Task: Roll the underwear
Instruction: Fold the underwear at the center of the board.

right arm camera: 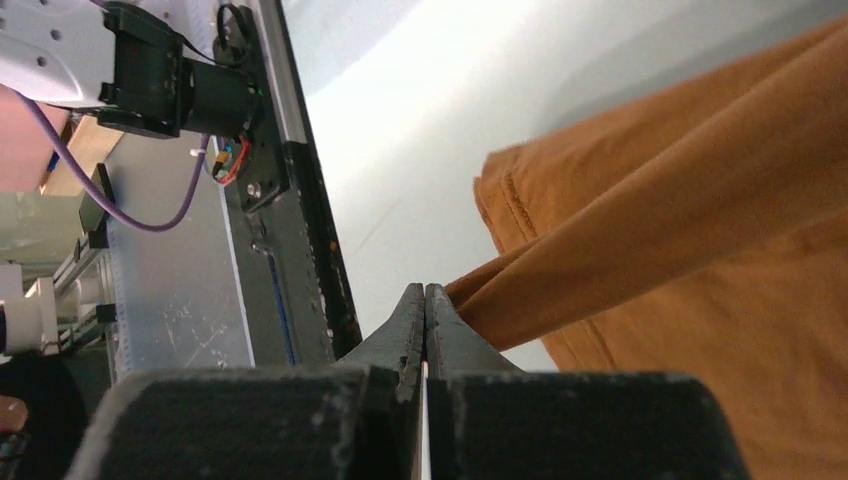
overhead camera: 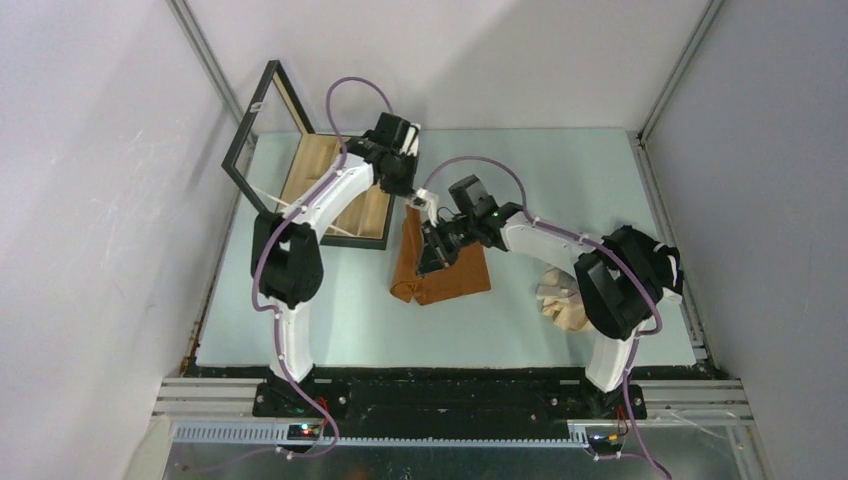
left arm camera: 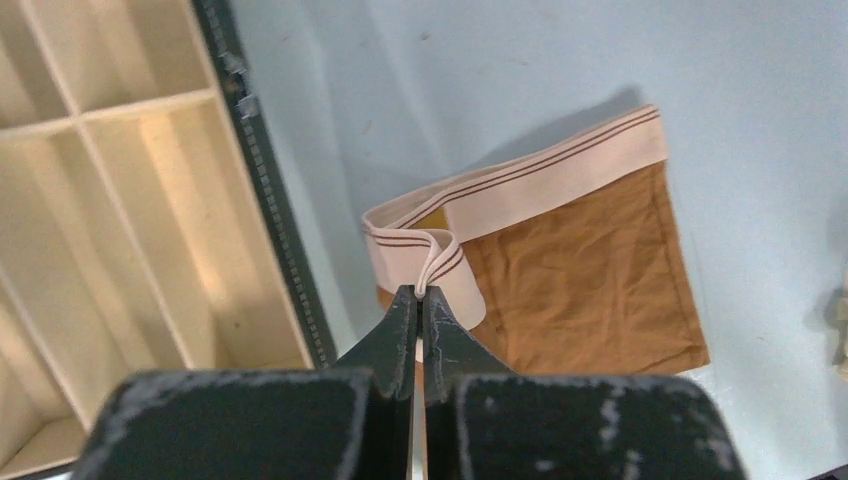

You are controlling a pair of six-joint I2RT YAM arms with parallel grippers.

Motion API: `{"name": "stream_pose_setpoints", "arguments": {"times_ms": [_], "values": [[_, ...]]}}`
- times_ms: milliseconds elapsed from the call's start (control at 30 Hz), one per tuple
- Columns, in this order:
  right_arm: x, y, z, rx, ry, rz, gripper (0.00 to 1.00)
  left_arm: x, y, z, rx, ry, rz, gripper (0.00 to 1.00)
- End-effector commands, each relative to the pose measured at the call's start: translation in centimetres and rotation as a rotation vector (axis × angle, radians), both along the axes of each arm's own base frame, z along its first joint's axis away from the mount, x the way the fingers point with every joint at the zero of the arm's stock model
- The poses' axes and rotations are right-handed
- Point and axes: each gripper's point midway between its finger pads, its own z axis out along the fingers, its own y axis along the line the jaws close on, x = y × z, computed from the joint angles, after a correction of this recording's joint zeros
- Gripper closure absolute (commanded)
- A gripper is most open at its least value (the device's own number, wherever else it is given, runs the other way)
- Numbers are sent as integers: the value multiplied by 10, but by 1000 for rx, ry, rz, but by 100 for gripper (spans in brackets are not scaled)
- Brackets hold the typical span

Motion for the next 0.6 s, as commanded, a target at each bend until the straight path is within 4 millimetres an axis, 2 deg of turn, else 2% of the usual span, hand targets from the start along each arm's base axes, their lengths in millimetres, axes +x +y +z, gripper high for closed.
{"name": "stream_pose_setpoints", "arguments": {"times_ms": [0, 100, 200, 567], "values": [[-10, -22, 16, 8, 8, -16, 100, 9, -37, 31, -70, -85, -43, 100], [-14, -38, 3, -25, 31, -40, 100, 5, -52, 28, -75, -78, -62, 100], [-15, -50, -13, -53, 68, -73, 100, 0, -68, 16, -71, -57, -90, 100], [15, -102, -57, -132, 153, -232, 100, 9, -107, -18, -26, -61, -138, 100]]}}
